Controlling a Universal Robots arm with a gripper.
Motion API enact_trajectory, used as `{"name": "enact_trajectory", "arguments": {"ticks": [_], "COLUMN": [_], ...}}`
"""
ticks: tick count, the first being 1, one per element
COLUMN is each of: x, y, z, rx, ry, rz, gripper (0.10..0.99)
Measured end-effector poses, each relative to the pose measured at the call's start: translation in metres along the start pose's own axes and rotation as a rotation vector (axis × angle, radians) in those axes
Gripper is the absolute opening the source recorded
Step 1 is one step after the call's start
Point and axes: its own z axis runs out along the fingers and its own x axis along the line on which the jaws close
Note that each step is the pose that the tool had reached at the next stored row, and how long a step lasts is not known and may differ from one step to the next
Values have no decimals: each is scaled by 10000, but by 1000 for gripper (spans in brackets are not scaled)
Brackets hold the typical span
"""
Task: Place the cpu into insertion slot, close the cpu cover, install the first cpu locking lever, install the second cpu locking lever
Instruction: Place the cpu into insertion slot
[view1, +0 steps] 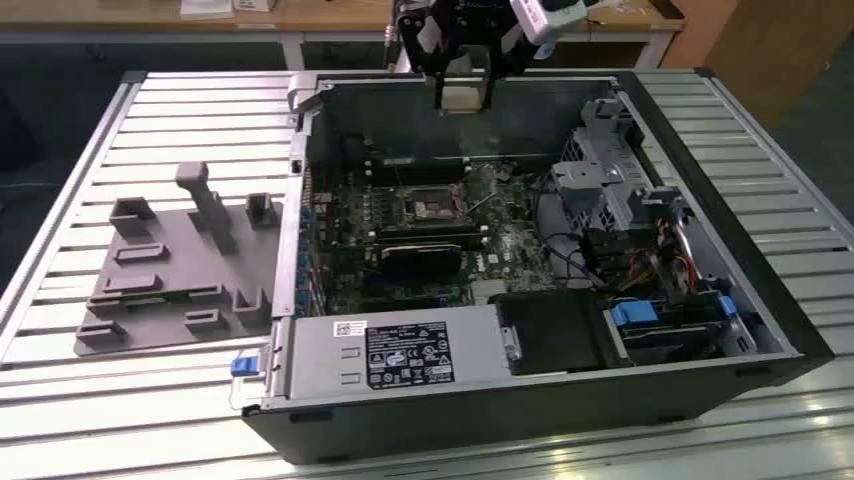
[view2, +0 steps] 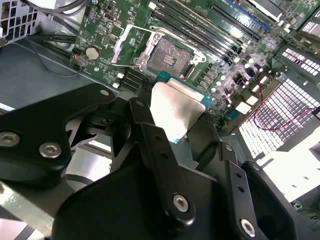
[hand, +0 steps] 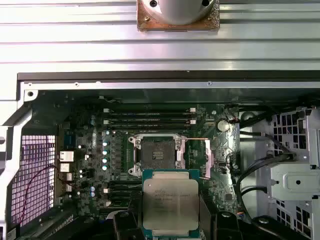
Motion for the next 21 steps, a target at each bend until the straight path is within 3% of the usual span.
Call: {"name": "enact_trajectory", "arguments": {"ticks": [13, 21], "x": [0, 41], "y": [-1, -12], "z": [11, 119], "rx": [-1, -4], "ry": [-7, -183], "rz": [-2, -16], "gripper": [537, 537]}}
